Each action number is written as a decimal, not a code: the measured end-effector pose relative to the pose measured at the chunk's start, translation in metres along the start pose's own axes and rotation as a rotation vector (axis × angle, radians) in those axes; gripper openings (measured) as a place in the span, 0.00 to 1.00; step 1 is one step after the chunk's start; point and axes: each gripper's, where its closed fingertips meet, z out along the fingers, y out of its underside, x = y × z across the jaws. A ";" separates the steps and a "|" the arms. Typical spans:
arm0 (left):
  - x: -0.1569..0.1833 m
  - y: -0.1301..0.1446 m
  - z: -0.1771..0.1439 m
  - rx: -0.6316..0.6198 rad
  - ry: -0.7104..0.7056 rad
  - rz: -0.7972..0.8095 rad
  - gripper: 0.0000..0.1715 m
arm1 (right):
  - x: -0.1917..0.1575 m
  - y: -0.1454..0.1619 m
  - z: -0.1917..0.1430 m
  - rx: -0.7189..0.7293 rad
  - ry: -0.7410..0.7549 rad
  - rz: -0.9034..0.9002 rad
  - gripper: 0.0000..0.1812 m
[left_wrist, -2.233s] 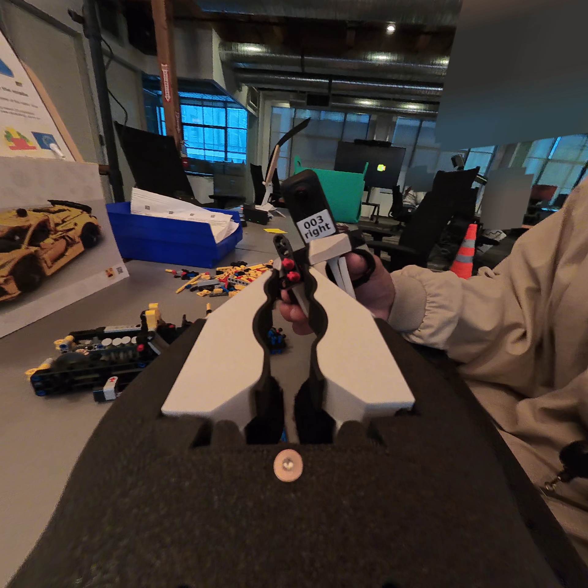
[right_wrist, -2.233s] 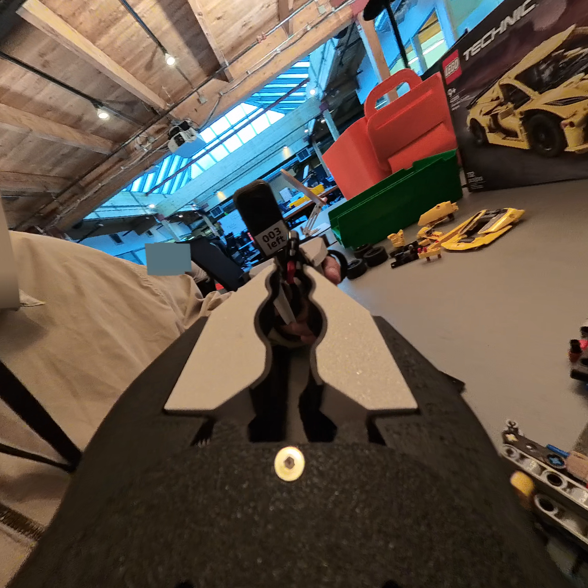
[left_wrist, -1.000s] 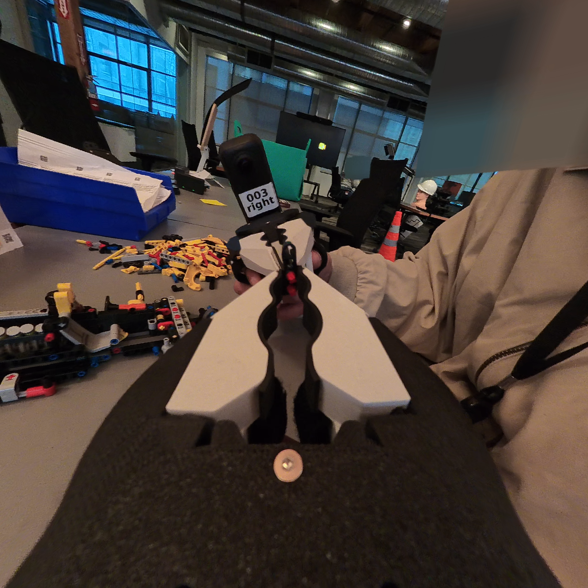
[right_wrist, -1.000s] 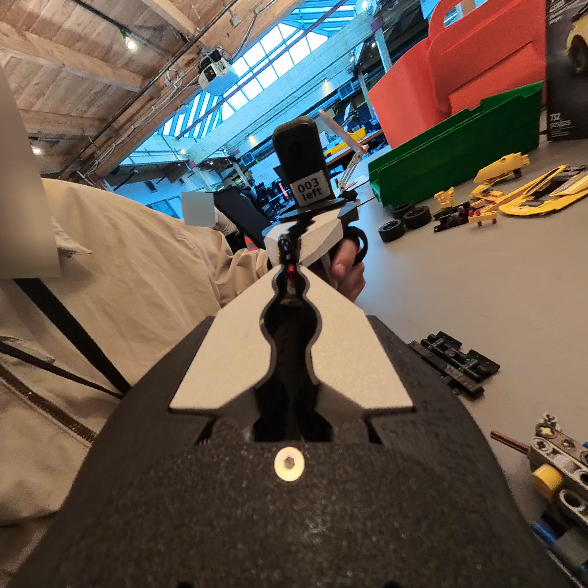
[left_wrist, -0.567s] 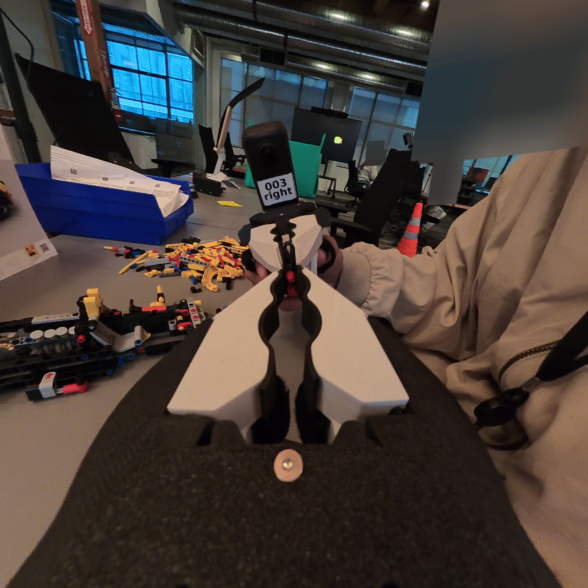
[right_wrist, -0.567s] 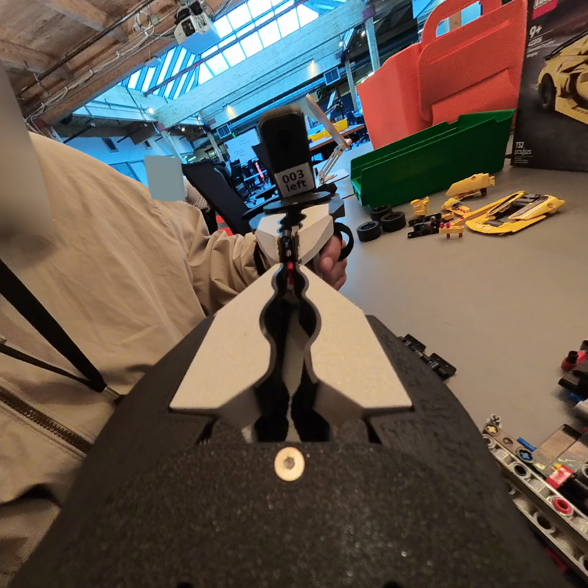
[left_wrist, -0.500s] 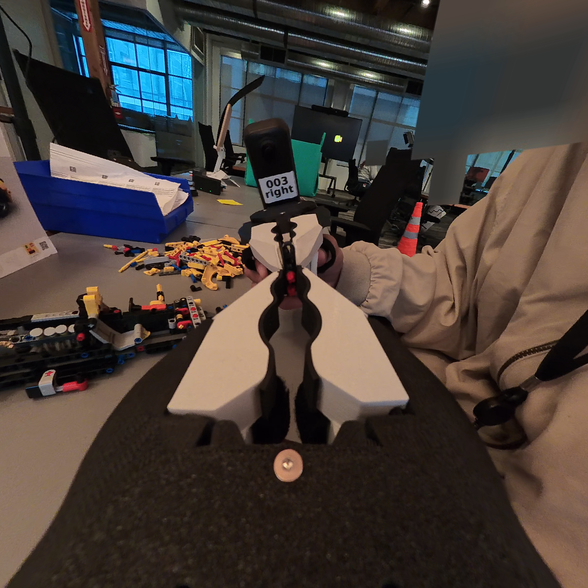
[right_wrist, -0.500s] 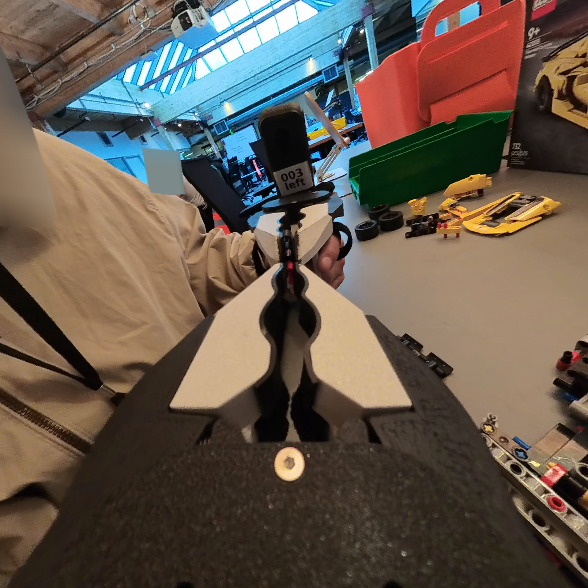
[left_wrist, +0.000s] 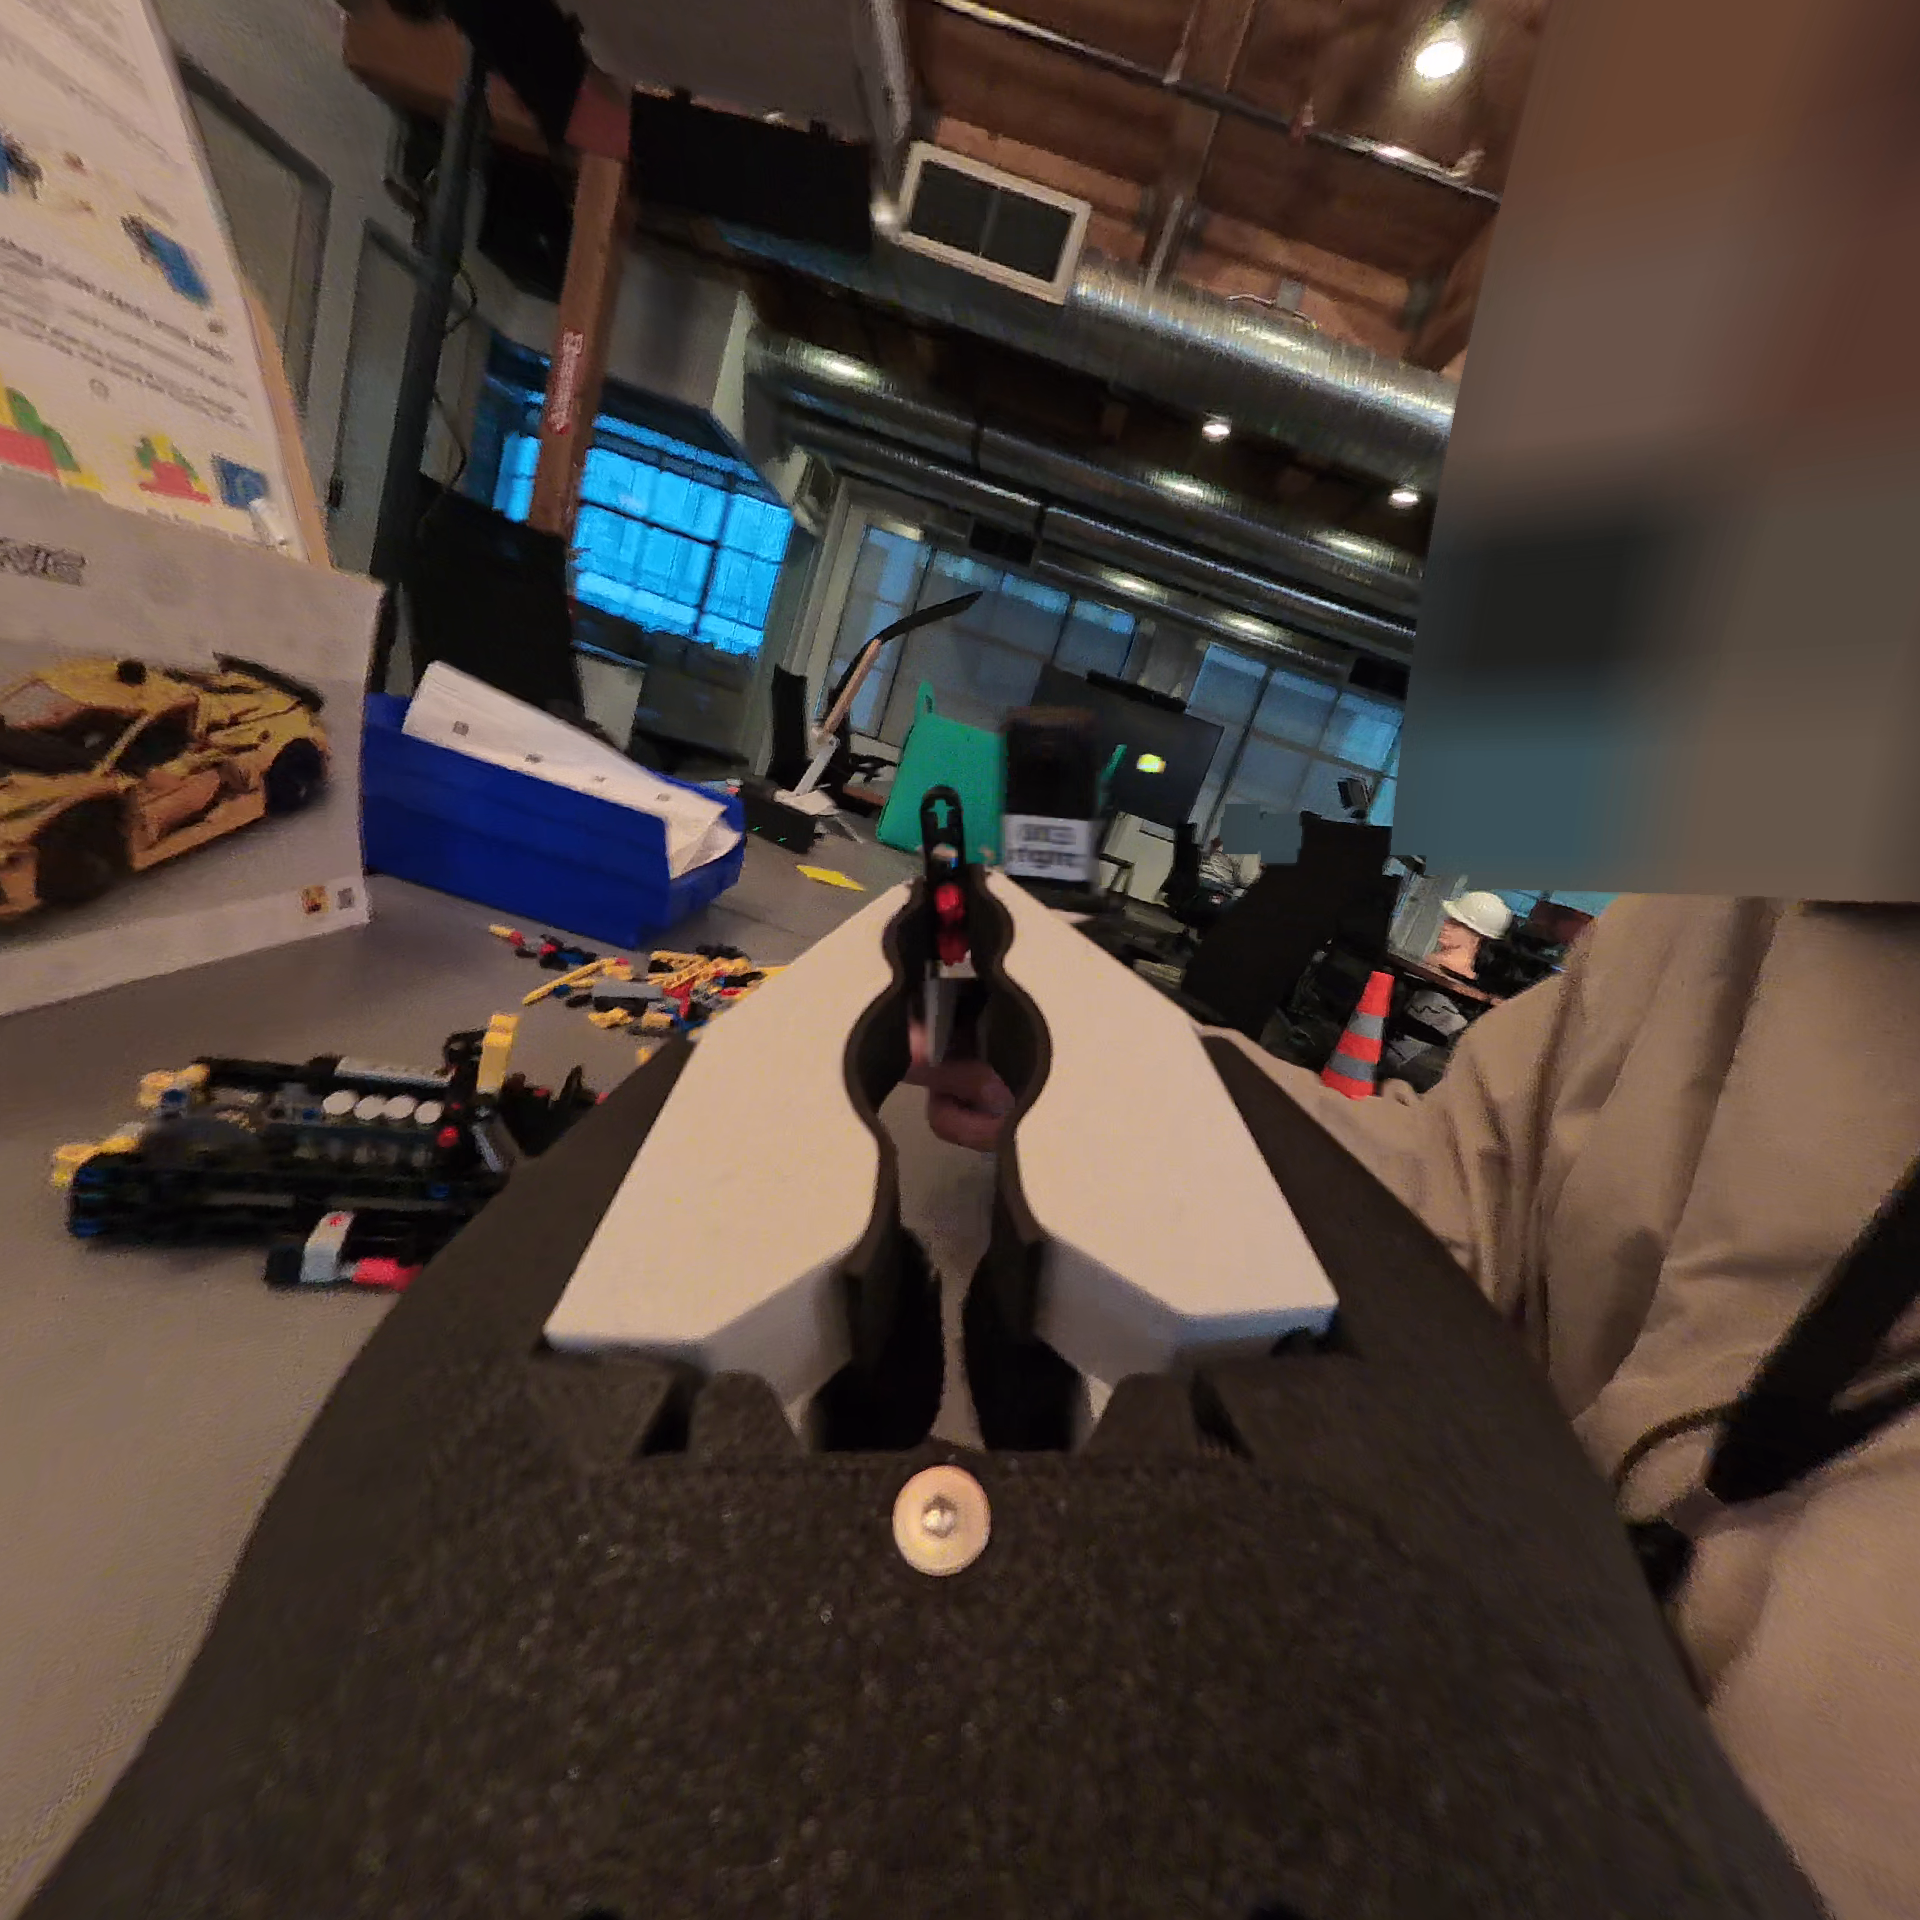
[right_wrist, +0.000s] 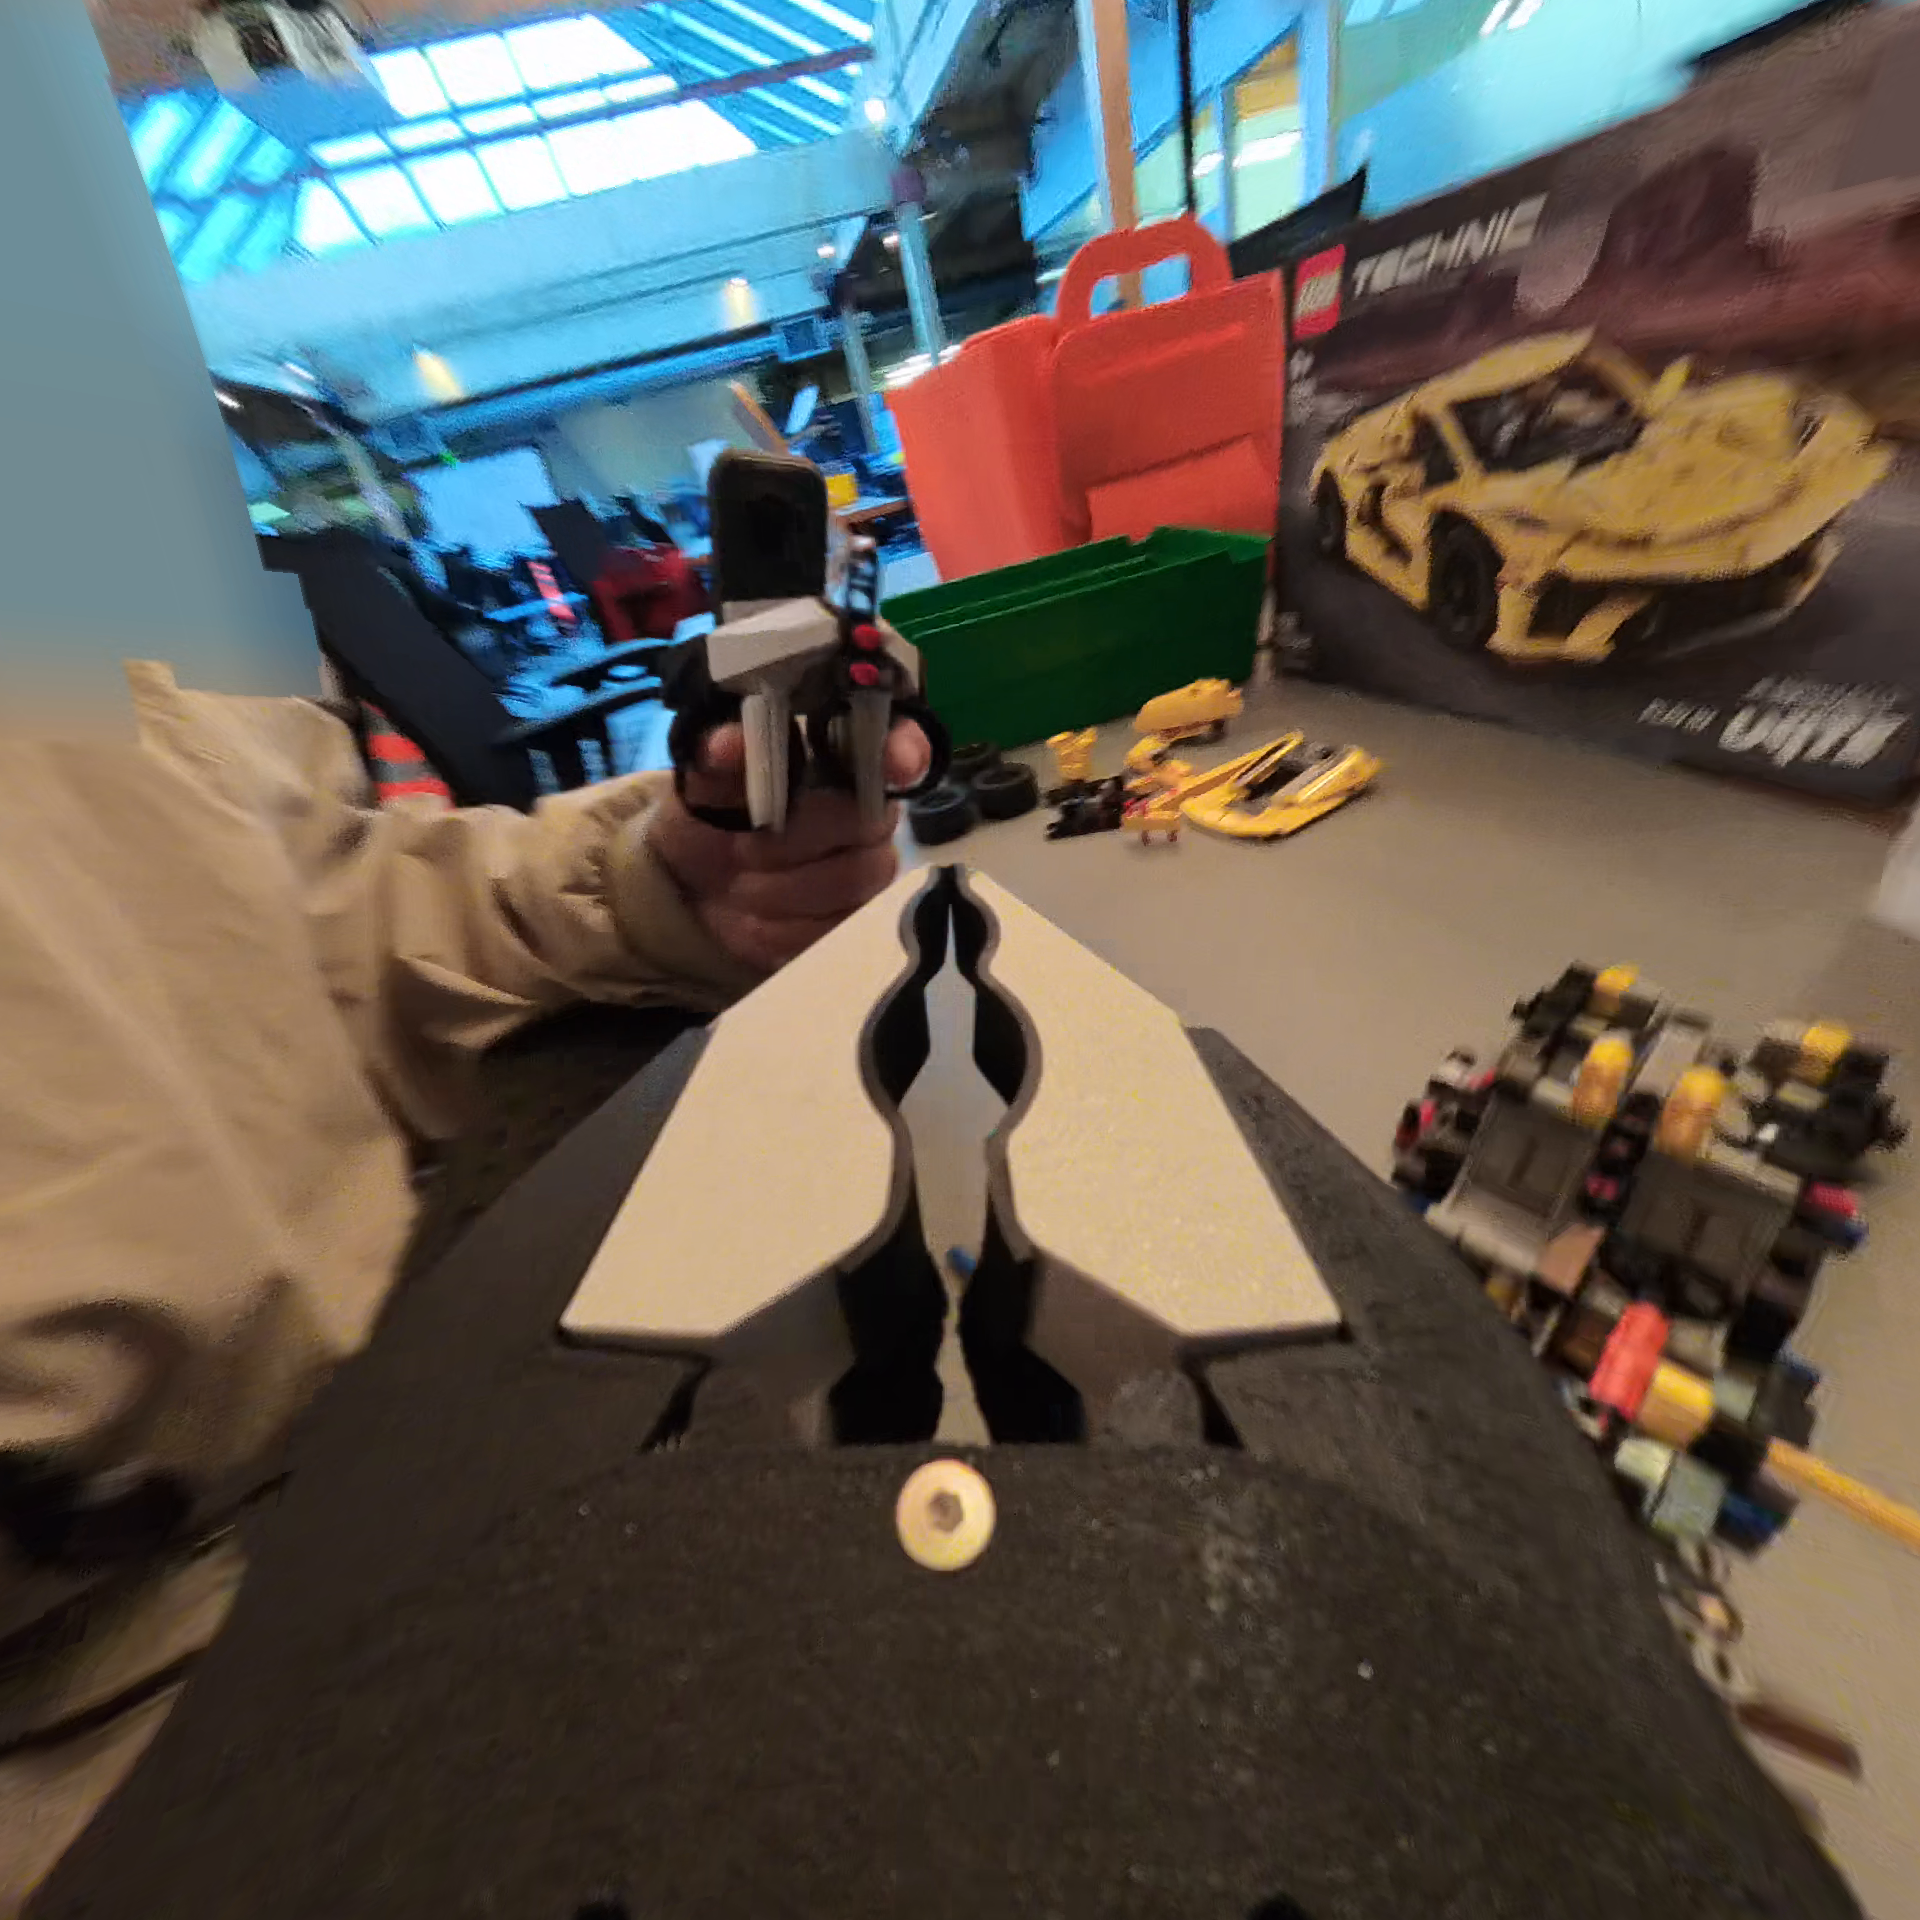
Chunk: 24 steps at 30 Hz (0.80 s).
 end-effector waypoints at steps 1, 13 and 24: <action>-0.004 0.002 0.001 0.002 -0.023 -0.019 0.04 | -0.003 0.000 0.010 0.020 0.051 -0.071 0.03; -0.015 0.035 0.026 0.004 -0.031 -0.451 0.04 | 0.003 -0.003 0.035 0.000 0.538 -0.434 0.13; -0.014 0.041 0.026 0.001 0.012 -0.572 0.04 | 0.004 0.008 0.039 -0.058 0.537 -0.454 0.17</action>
